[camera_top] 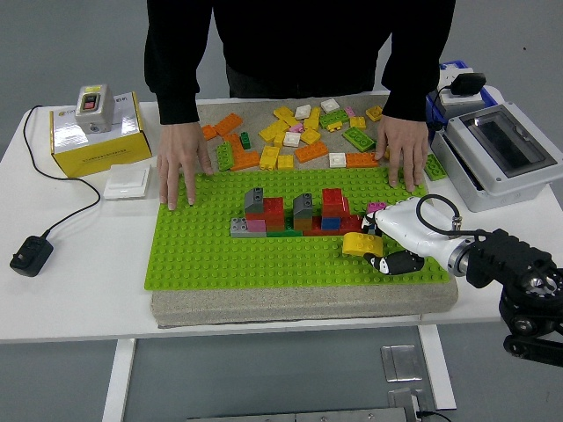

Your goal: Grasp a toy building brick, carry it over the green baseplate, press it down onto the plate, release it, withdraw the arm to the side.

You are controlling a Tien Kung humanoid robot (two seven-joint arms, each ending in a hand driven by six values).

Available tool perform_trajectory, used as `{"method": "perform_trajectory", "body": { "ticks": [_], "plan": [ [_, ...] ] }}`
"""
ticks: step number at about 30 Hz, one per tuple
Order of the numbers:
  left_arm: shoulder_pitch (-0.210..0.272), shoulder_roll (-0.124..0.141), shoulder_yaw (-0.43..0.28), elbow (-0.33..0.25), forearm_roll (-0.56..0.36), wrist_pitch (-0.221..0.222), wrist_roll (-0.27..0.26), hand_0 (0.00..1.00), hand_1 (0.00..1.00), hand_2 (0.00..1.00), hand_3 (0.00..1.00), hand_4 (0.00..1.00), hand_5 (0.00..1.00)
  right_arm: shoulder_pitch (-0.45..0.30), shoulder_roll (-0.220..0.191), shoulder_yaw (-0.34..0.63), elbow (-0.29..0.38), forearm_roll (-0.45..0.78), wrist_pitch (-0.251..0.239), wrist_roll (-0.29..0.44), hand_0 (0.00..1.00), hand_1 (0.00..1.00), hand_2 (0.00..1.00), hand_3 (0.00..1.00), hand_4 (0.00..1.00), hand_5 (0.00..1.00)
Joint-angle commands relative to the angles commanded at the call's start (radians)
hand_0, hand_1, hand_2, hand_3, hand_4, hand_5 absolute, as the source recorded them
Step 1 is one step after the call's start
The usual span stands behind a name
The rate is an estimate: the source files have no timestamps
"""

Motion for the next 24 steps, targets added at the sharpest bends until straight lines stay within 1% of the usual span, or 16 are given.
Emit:
{"method": "perform_trajectory", "body": {
  "ticks": [2, 7, 8, 13, 14, 15, 19, 20, 24],
  "plan": [
    [-0.001, 0.000, -0.001, 0.000, 0.002, 0.000, 0.000, 0.684, 0.637, 0.601, 0.698, 0.141, 0.607, 0.012, 0.007, -0.002, 0.002, 0.001, 0.009, 0.000, 0.232, 0.258, 0.483, 0.512, 0.538, 0.300],
    [-0.002, 0.000, -0.004, 0.000, 0.007, -0.001, 0.002, 0.684, 0.637, 0.601, 0.698, 0.141, 0.607, 0.042, 0.036, 0.012, 0.001, 0.016, 0.051, 0.009, 0.232, 0.258, 0.483, 0.512, 0.538, 0.300],
    [-0.002, 0.000, -0.005, 0.000, 0.009, -0.001, 0.002, 0.684, 0.638, 0.601, 0.699, 0.145, 0.609, 0.049, 0.043, 0.017, -0.001, 0.019, 0.061, 0.011, 0.232, 0.261, 0.487, 0.521, 0.517, 0.293],
    [-0.006, 0.001, -0.008, 0.000, 0.014, -0.002, 0.003, 0.684, 0.638, 0.601, 0.699, 0.145, 0.609, 0.069, 0.071, 0.033, -0.012, 0.032, 0.098, 0.021, 0.232, 0.261, 0.487, 0.521, 0.517, 0.293],
    [-0.006, 0.001, -0.008, 0.000, 0.016, -0.002, 0.003, 0.684, 0.637, 0.601, 0.700, 0.146, 0.611, 0.071, 0.075, 0.037, -0.014, 0.034, 0.105, 0.024, 0.231, 0.262, 0.488, 0.524, 0.483, 0.286],
    [-0.007, 0.002, -0.010, 0.000, 0.018, -0.002, 0.003, 0.684, 0.637, 0.601, 0.700, 0.146, 0.611, 0.075, 0.081, 0.043, -0.016, 0.038, 0.117, 0.028, 0.231, 0.262, 0.488, 0.524, 0.483, 0.286],
    [-0.009, 0.004, -0.013, 0.000, 0.026, -0.003, 0.004, 0.684, 0.637, 0.601, 0.700, 0.146, 0.611, 0.082, 0.092, 0.064, -0.024, 0.049, 0.159, 0.045, 0.231, 0.262, 0.488, 0.524, 0.483, 0.286],
    [-0.009, 0.005, -0.014, 0.000, 0.028, -0.004, 0.005, 0.684, 0.637, 0.602, 0.701, 0.148, 0.612, 0.083, 0.093, 0.068, -0.026, 0.051, 0.167, 0.048, 0.229, 0.263, 0.490, 0.534, 0.432, 0.276],
    [-0.011, 0.007, -0.018, 0.000, 0.037, -0.005, 0.006, 0.684, 0.637, 0.602, 0.701, 0.148, 0.612, 0.088, 0.098, 0.086, -0.035, 0.056, 0.206, 0.063, 0.229, 0.263, 0.490, 0.534, 0.432, 0.276]
  ]
}}
